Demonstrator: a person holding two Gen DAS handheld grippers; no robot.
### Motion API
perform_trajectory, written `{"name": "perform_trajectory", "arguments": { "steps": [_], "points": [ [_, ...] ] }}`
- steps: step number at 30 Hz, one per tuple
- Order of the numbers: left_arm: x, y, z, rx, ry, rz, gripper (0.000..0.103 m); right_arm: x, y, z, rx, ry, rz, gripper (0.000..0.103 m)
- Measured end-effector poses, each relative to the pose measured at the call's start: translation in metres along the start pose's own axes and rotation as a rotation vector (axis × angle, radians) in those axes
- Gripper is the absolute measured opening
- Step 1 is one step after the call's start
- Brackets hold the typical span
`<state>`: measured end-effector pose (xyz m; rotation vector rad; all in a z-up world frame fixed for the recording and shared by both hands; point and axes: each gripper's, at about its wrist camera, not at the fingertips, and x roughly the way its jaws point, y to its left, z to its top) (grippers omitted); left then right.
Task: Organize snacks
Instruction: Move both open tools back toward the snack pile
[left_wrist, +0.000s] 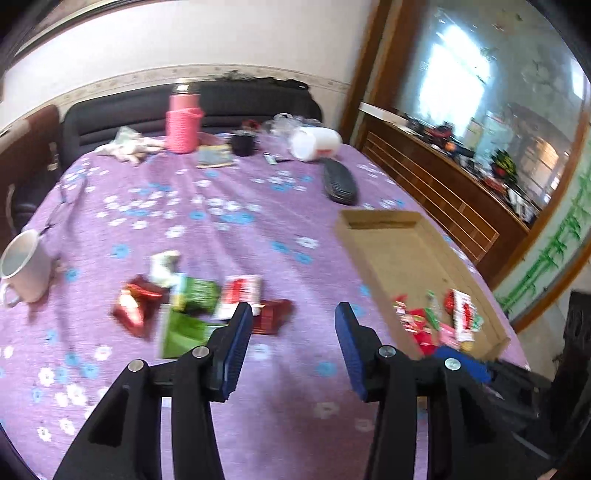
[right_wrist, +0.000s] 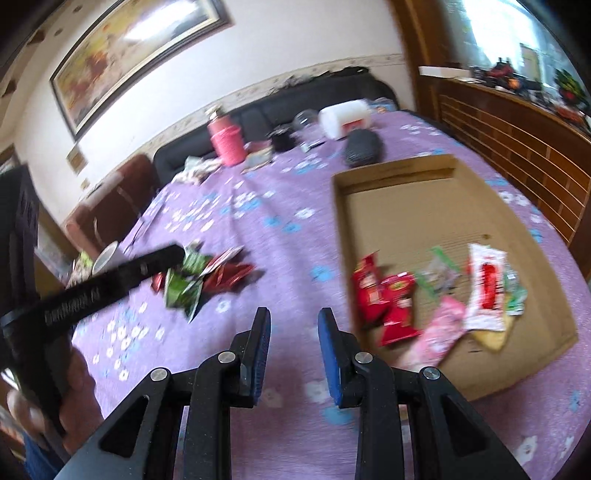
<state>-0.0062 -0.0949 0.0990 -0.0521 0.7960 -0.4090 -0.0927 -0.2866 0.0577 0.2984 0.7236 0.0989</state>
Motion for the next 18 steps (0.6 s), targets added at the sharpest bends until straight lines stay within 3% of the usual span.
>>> {"name": "perform_trajectory", "arguments": {
  "steps": [9, 14, 18],
  "points": [
    [0.004, 0.099, 0.014, -0.089, 0.017, 0.165, 0.072, 0.024, 0.027, -0.010, -0.053, 0.069, 0.026, 0.029],
    [0.036, 0.139, 0.019, -0.132, 0.100, 0.226, 0.074, 0.027, 0.030, -0.013, -0.055, 0.081, 0.030, 0.028],
    [0.059, 0.142, 0.013, -0.130, 0.147, 0.208, 0.074, 0.030, 0.032, -0.013, -0.071, 0.093, 0.038, 0.029]
  ]
}}
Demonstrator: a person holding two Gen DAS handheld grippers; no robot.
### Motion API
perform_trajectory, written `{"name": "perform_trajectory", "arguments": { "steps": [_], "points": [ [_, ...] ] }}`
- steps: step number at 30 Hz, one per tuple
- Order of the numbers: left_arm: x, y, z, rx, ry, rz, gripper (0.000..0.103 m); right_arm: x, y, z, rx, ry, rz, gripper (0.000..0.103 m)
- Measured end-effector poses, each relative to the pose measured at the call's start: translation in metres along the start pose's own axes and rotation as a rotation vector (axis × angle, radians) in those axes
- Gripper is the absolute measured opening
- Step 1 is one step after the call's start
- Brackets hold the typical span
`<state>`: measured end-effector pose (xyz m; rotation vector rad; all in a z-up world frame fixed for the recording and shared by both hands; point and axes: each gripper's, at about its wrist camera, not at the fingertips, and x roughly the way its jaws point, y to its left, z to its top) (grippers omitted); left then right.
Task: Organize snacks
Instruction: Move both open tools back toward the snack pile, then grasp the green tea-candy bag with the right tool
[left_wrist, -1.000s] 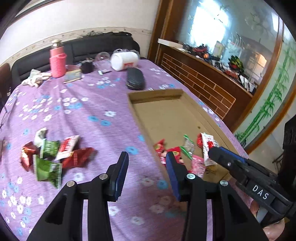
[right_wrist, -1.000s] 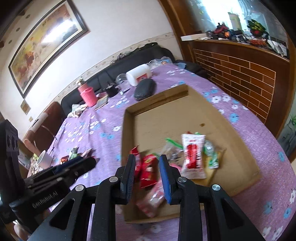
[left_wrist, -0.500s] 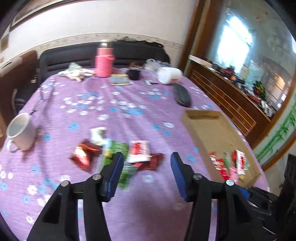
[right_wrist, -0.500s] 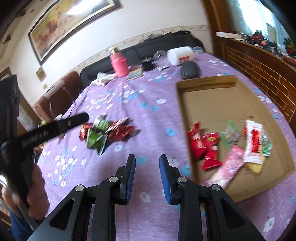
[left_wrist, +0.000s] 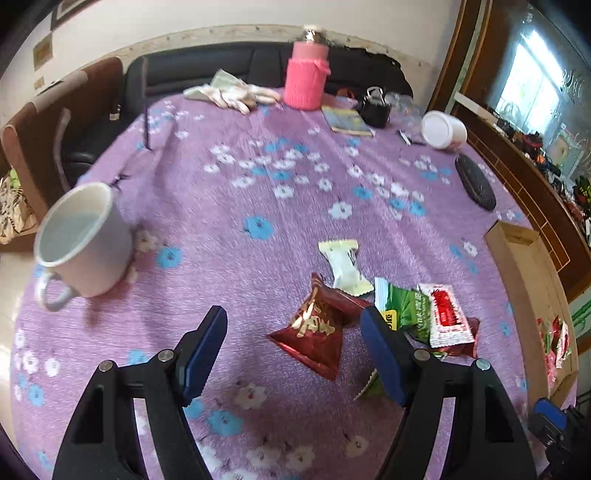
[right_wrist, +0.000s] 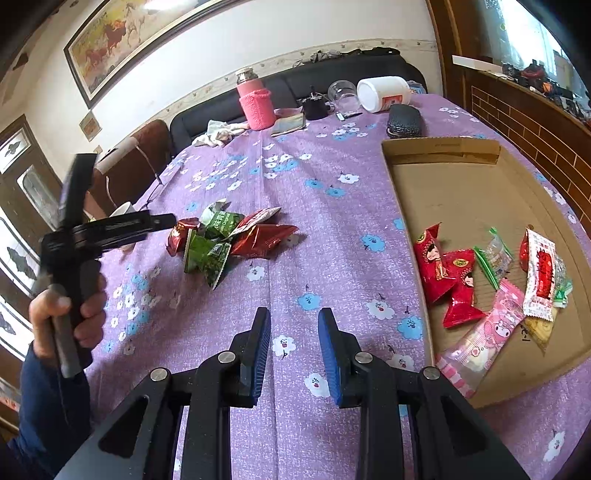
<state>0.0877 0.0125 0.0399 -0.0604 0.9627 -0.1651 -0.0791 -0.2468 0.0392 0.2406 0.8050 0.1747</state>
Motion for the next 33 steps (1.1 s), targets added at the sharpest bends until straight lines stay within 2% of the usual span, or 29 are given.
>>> {"name": "perform_trajectory", "arguments": {
  "steps": [3, 7, 9, 10, 11, 16, 21, 23, 26, 29, 33],
  "points": [
    [0.010, -0.005, -0.003, 0.017, 0.007, 0.002, 0.074, 0.003, 0.003, 0.005, -0.015, 0.018, 0.006, 0.029],
    [0.020, -0.009, -0.011, 0.090, 0.019, 0.005, 0.072, 0.008, 0.020, 0.021, -0.075, 0.030, 0.059, 0.029],
    [0.029, -0.010, -0.013, 0.126, 0.033, 0.040, 0.060, 0.014, 0.031, 0.028, -0.108, 0.038, 0.091, 0.034],
    [0.030, -0.012, -0.014, 0.142, 0.020, 0.061, 0.059, 0.020, 0.042, 0.034, -0.147, 0.050, 0.107, 0.039],
    [0.030, -0.014, -0.014, 0.158, 0.006, 0.075, 0.050, 0.024, 0.050, 0.037, -0.176, 0.058, 0.119, 0.041],
    [0.028, -0.011, -0.013, 0.148, -0.009, 0.078, 0.047, 0.059, 0.090, 0.049, -0.329, 0.108, 0.150, 0.044],
    [0.022, -0.005, -0.009, 0.120, -0.032, 0.075, 0.047, 0.093, 0.107, 0.055, -0.421, 0.127, 0.078, 0.044],
    [0.017, -0.003, -0.007, 0.107, -0.052, 0.083, 0.047, 0.102, 0.107, 0.058, -0.422, 0.122, 0.039, 0.044],
    [0.011, 0.003, -0.004, 0.076, -0.072, 0.077, 0.047, 0.118, 0.105, 0.060, -0.404, 0.138, 0.047, 0.044],
    [0.010, 0.005, -0.002, 0.061, -0.075, 0.076, 0.047, 0.131, 0.105, 0.056, -0.412, 0.140, -0.018, 0.044],
    [0.010, 0.006, -0.002, 0.062, -0.075, 0.074, 0.047, 0.137, 0.098, 0.049, -0.388, 0.121, 0.009, 0.041]
  ]
}}
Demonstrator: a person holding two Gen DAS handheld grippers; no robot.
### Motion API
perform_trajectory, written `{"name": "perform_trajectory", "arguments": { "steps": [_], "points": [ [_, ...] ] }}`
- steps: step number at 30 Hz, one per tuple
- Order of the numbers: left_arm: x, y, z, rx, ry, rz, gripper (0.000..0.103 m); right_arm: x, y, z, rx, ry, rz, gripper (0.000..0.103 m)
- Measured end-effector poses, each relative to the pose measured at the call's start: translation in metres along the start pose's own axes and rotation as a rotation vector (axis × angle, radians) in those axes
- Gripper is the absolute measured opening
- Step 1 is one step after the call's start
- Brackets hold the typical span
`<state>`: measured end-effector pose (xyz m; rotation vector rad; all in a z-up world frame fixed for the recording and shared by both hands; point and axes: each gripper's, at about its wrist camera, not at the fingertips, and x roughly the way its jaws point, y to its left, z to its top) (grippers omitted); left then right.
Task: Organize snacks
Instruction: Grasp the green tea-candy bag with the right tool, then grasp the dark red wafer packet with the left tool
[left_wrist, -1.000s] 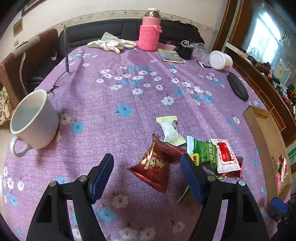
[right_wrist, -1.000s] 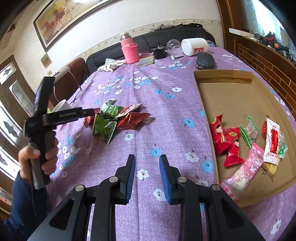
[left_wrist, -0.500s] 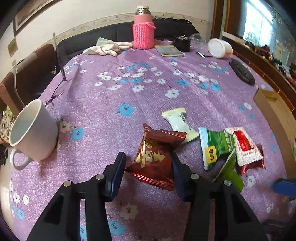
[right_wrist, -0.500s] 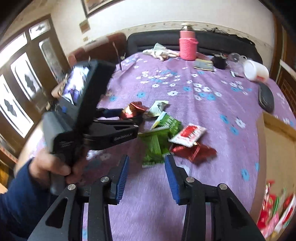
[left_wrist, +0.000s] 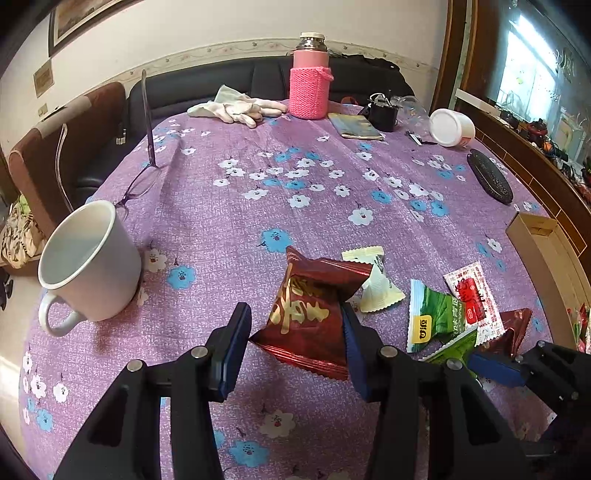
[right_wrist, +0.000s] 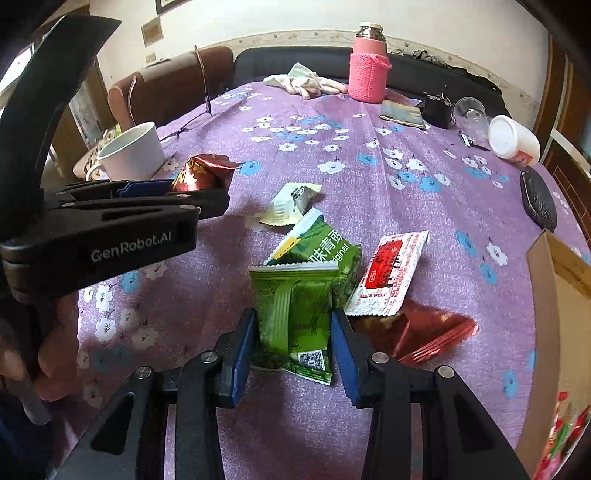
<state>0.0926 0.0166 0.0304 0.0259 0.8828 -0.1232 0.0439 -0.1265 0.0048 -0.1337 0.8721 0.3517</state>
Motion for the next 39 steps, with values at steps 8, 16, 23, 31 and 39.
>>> {"name": "perform_trajectory", "arguments": {
  "steps": [8, 16, 23, 31, 39],
  "points": [
    [-0.009, -0.005, 0.000, 0.004, -0.042, -0.012, 0.047, -0.026, -0.014, -0.002, 0.090, -0.136, 0.105, 0.038],
    [-0.019, -0.012, 0.001, 0.007, -0.107, 0.018, 0.047, -0.045, -0.047, 0.001, 0.238, -0.236, 0.099, 0.038],
    [-0.027, -0.022, -0.001, 0.049, -0.160, 0.056, 0.047, -0.046, -0.056, 0.003, 0.284, -0.243, 0.089, 0.038],
    [-0.041, -0.036, -0.003, 0.104, -0.236, 0.085, 0.047, -0.041, -0.065, 0.003, 0.312, -0.231, 0.086, 0.038],
    [-0.045, -0.040, -0.006, 0.119, -0.261, 0.103, 0.047, -0.044, -0.068, 0.000, 0.328, -0.238, 0.082, 0.038]
  ]
}}
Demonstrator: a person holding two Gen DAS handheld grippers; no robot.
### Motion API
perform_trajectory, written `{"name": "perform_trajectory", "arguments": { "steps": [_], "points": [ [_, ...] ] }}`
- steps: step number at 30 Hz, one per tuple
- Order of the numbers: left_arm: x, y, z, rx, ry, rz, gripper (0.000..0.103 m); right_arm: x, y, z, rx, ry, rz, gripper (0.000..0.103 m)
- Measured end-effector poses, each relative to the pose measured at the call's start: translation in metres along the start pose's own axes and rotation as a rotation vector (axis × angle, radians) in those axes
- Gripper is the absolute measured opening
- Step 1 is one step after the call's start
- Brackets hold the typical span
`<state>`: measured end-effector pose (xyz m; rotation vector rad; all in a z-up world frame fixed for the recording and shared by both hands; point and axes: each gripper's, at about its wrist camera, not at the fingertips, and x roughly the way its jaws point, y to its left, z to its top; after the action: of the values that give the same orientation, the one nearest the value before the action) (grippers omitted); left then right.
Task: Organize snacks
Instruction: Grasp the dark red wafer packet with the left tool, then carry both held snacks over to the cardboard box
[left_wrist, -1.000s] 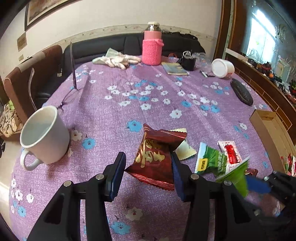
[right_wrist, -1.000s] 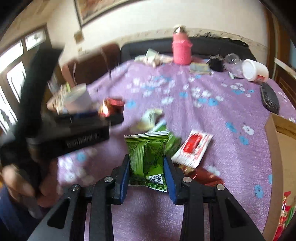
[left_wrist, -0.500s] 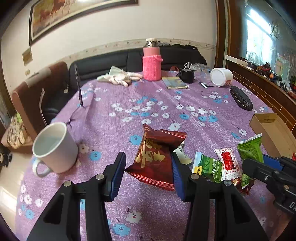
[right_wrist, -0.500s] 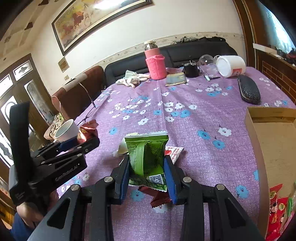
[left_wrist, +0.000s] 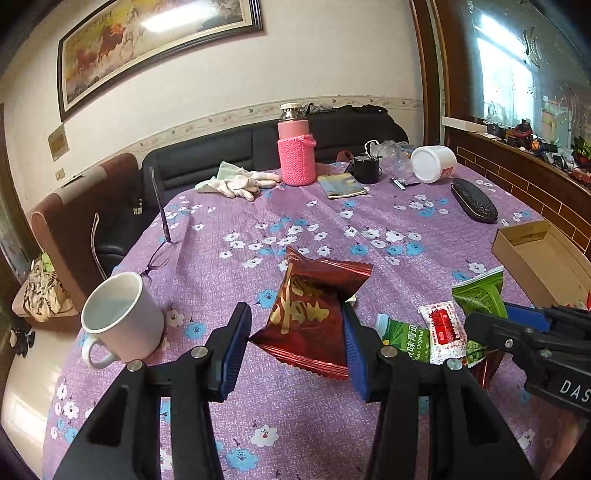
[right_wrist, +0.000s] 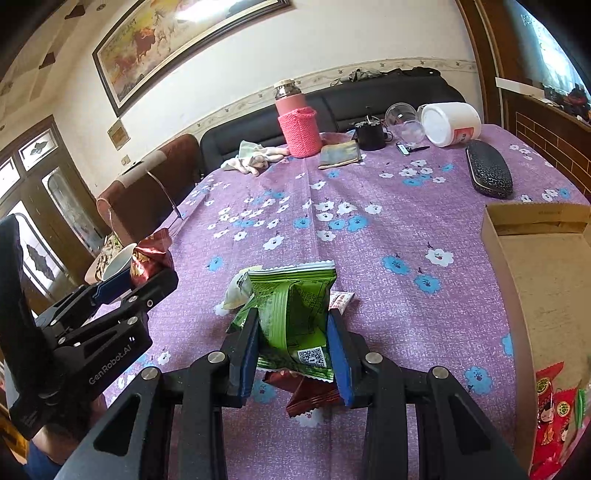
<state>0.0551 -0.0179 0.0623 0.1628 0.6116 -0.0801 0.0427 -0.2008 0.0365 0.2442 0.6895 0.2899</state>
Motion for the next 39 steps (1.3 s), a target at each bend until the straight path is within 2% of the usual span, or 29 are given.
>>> {"name": "perform_trajectory", "arguments": {
  "steps": [18, 24, 34, 39],
  "points": [
    [-0.007, -0.002, -0.001, 0.018, -0.035, 0.027, 0.047, -0.002, -0.005, 0.000, 0.024, -0.002, -0.009, 0.038],
    [-0.014, -0.007, -0.002, 0.043, -0.072, 0.061, 0.047, -0.001, -0.004, 0.000, 0.029, -0.003, -0.012, 0.038],
    [-0.018, -0.012, -0.003, 0.064, -0.090, 0.068, 0.047, -0.003, -0.006, 0.000, 0.038, -0.012, -0.017, 0.038],
    [-0.019, -0.010, -0.003, 0.043, -0.082, 0.037, 0.047, -0.004, -0.008, 0.001, 0.045, -0.017, -0.025, 0.038]
  ]
}}
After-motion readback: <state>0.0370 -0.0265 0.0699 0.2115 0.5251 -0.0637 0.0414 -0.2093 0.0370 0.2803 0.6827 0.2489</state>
